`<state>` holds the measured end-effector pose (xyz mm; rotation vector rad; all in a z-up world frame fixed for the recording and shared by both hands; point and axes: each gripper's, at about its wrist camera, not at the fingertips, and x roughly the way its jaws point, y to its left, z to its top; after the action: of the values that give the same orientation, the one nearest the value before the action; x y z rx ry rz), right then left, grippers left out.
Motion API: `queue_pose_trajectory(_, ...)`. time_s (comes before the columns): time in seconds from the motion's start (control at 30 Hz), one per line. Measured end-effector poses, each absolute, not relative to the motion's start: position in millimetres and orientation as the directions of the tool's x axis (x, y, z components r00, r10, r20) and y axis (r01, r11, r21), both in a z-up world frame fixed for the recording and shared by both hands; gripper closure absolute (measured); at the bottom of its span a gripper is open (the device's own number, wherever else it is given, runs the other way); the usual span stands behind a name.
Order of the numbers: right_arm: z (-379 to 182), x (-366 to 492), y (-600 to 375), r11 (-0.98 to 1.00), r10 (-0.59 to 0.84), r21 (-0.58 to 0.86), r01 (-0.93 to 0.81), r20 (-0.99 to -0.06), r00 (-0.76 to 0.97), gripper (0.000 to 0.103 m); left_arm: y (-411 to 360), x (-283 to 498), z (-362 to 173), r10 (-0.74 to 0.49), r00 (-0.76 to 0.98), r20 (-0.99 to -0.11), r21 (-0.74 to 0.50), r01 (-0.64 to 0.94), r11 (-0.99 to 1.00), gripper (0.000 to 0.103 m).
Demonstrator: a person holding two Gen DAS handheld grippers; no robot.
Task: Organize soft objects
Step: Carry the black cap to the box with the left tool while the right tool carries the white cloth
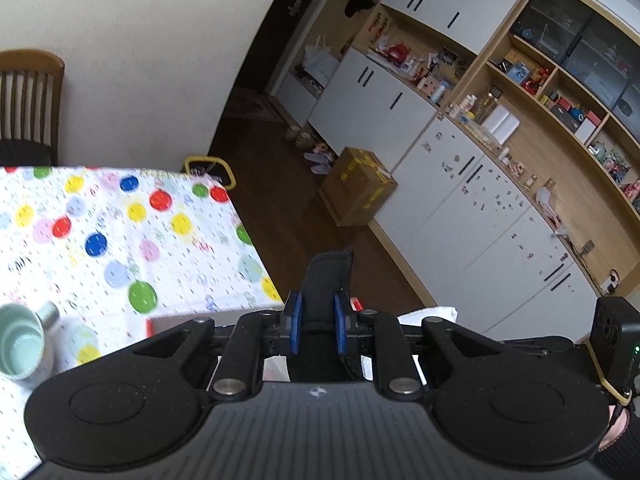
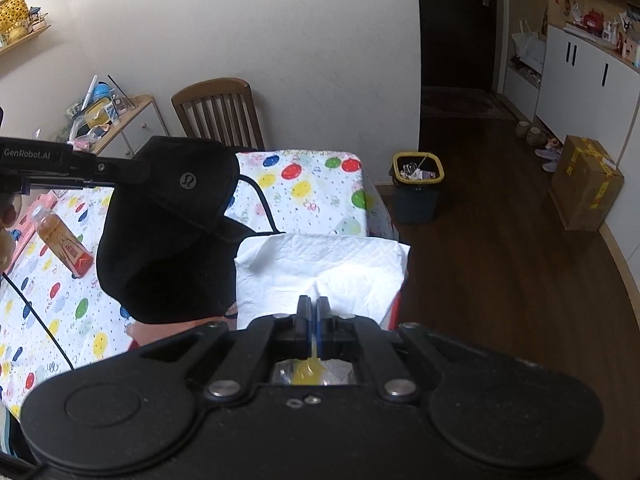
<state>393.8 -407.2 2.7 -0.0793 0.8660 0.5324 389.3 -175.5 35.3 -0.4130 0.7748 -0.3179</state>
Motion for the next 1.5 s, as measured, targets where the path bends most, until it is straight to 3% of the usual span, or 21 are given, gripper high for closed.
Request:
queue_pose_trajectory(0.3,-19,392,-417,0.872,0.417,0.181,-0.455,-0.760,0.498,0.102,-185,373,-6,-0.431,0.608,-0.667,-0.474,0.101,0.875,0.087)
queue_pose_trajectory(0.67,-57,407,-411,0.878,0.430,0.240,-0.415,-0.777,0.460,0.102,-189,354,-41,-0.334,0.602,-0.725,-0.354,0.090,0.931,0.087)
queue_pose_trajectory(1.2,-92,419,-390,0.882,0.393,0.207,-0.424,-0.819,0.418,0.101,-200,356,-69,-0.210,0.620,-0.756,-0.203,0.083,0.976,0.087)
queue_pose_trajectory(1.5,-87,416,-392,0.874,0.403,0.199,-0.443,-0.806,0.432,0.099,-197,354,-68,-0.230,0.625,-0.746,-0.234,0.078,0.969,0.083)
